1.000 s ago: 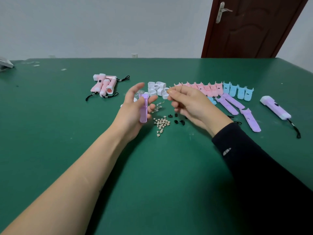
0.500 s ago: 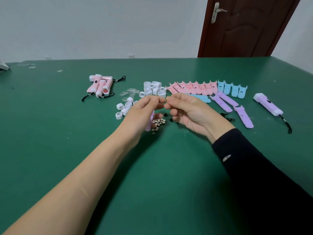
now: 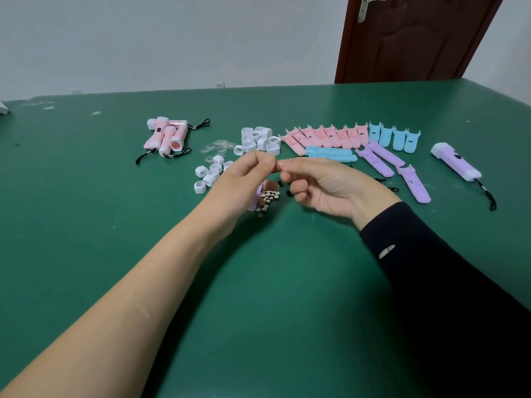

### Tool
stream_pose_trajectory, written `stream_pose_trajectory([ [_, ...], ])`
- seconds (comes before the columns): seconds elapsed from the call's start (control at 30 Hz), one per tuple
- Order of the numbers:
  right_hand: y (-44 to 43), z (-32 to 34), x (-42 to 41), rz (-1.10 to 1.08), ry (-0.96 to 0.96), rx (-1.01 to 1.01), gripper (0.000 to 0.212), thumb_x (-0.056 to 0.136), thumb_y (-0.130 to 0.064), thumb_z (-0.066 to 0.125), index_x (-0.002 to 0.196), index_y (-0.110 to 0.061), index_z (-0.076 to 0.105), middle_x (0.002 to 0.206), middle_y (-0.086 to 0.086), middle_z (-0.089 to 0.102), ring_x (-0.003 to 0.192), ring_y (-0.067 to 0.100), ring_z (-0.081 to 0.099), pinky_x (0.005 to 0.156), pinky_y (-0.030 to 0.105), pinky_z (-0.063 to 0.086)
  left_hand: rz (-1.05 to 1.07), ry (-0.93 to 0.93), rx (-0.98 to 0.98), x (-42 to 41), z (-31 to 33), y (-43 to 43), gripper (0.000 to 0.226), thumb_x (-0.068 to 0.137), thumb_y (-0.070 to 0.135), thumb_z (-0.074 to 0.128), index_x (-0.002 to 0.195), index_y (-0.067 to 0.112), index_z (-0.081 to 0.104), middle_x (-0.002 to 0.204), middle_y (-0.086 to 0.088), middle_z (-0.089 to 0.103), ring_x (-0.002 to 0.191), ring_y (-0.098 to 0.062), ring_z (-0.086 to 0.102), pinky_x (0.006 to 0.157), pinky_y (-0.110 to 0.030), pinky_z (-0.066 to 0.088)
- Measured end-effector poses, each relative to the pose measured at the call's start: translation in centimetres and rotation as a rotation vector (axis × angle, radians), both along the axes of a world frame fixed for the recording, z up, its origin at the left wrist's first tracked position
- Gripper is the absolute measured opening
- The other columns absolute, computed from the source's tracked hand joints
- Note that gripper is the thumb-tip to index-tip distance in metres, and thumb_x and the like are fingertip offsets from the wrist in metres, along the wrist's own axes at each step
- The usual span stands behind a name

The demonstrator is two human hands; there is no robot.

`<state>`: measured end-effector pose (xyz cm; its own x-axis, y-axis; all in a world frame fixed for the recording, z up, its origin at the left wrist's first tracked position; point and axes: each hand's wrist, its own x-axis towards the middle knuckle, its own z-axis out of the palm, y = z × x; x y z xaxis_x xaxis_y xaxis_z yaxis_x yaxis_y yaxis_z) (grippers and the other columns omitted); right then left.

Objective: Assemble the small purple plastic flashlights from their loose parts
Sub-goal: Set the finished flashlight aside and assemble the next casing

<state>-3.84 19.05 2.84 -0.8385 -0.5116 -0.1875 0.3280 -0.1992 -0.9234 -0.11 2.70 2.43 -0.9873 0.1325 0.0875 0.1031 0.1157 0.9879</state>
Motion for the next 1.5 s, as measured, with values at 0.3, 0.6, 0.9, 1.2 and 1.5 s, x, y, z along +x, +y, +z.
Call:
stream_pose_trajectory([
  [0.3, -1.2, 0.0, 0.6, -0.055, 0.044, 0.168, 0.029, 0.095, -0.043, 0.053, 0.083, -0.017, 0.058, 0.060, -0.005, 0.056, 0.043, 0.006, 0.043, 0.041, 0.017, 0.033, 0.149, 0.006, 0.093, -0.1, -0.1, 0.5, 0.024, 0.102, 0.031, 0.047, 0.079, 0.029, 0.056, 0.061, 0.015, 0.056, 0.064, -0.003, 0.055, 0.061, -0.027, 0.035],
  [0.6, -2.3, 0.1, 1.2, -0.168, 0.024, 0.111, 0.020, 0.095, -0.030, 0.058, 0.081, -0.017, 0.060, 0.059, -0.006, 0.052, 0.043, 0.004, 0.041, 0.041, 0.016, 0.030, 0.160, 0.042, 0.043, -0.1, -0.4, 0.6, 0.022, 0.103, 0.028, 0.046, 0.084, 0.023, 0.057, 0.050, 0.019, 0.051, 0.043, 0.005, 0.046, 0.058, -0.029, 0.032],
  [0.9, -2.2, -0.1, 0.9, -0.140, -0.114, -0.058, 0.042, 0.095, -0.026, 0.056, 0.055, -0.019, 0.070, 0.058, -0.007, 0.050, 0.044, 0.003, 0.043, 0.040, 0.014, 0.032, 0.112, 0.017, 0.090, 0.0, -0.4, 0.6, 0.022, 0.104, 0.027, 0.045, 0.085, 0.025, 0.056, 0.063, 0.017, 0.058, 0.059, 0.001, 0.055, 0.058, -0.028, 0.029],
  [1.2, -1.4, 0.2, 0.9, -0.016, -0.129, -0.080, 0.018, 0.088, -0.032, 0.059, 0.079, -0.016, 0.059, 0.056, -0.008, 0.052, 0.045, 0.003, 0.045, 0.041, 0.014, 0.034, -0.044, -0.161, 0.409, 0.4, 0.3, 0.9, 0.018, 0.103, 0.026, 0.043, 0.090, 0.020, 0.054, 0.073, 0.011, 0.065, 0.065, -0.005, 0.051, 0.054, -0.019, 0.032],
  [1.5, -1.2, 0.1, 0.6, -0.065, -0.105, -0.069, 0.027, 0.093, -0.035, 0.056, 0.072, -0.019, 0.056, 0.060, -0.006, 0.054, 0.046, 0.006, 0.042, 0.040, 0.017, 0.035, 0.064, -0.179, 0.515, -0.3, 0.4, 0.3, 0.019, 0.102, 0.029, 0.045, 0.086, 0.024, 0.052, 0.096, 0.007, 0.063, 0.064, -0.003, 0.051, 0.054, -0.017, 0.038],
])
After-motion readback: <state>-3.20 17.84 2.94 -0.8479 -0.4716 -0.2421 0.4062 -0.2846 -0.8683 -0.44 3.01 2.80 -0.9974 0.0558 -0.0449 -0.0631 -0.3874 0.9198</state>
